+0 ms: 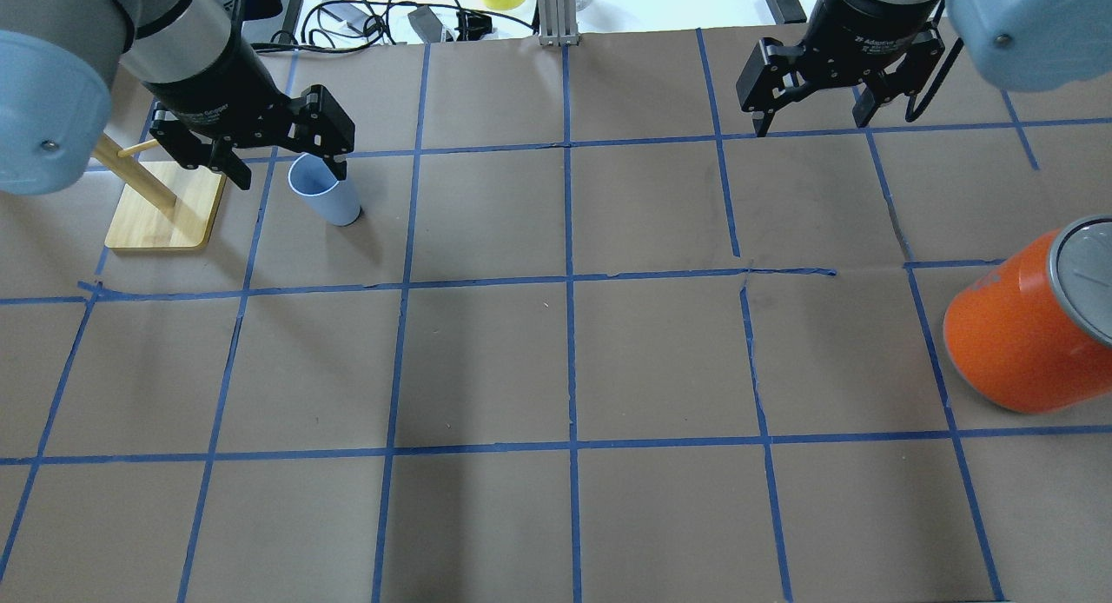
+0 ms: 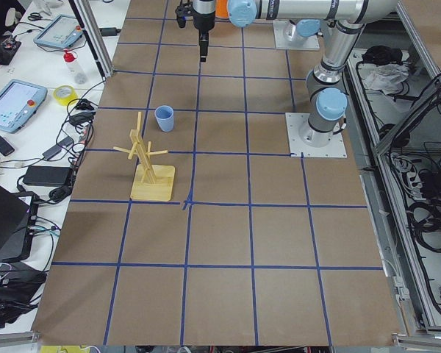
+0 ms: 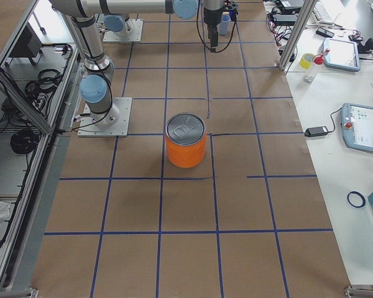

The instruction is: Flip cup

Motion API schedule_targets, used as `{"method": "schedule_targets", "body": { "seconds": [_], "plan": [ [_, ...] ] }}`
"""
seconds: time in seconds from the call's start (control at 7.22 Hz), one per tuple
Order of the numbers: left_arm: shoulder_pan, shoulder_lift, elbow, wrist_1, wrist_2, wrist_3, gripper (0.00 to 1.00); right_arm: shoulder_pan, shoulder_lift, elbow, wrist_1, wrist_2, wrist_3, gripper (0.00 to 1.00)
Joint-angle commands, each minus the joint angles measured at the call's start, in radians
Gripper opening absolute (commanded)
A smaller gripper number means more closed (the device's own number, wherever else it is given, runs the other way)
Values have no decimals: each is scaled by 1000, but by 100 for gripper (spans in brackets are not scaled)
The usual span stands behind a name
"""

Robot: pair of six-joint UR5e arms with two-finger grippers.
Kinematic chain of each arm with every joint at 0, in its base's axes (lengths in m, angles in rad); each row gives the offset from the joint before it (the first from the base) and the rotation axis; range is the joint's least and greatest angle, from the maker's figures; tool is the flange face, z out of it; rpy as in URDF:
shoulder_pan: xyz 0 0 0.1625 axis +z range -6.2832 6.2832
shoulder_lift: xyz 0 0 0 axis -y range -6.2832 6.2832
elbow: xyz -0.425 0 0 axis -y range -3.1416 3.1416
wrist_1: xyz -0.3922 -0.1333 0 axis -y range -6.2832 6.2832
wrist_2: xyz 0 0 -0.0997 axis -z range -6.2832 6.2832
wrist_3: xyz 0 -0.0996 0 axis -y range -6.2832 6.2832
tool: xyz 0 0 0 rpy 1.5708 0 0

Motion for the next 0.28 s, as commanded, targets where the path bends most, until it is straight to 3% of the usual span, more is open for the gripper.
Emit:
{"method": "schedule_targets", "body": {
  "seconds": [0.0,0.14],
  "plan": [
    [0,1,-2,-1,-3,-3,100,0,1,2,-2,-1,0,100],
    [0,1,-2,-1,-3,-2,100,0,0,2,-2,-3,0,100]
  ]
}}
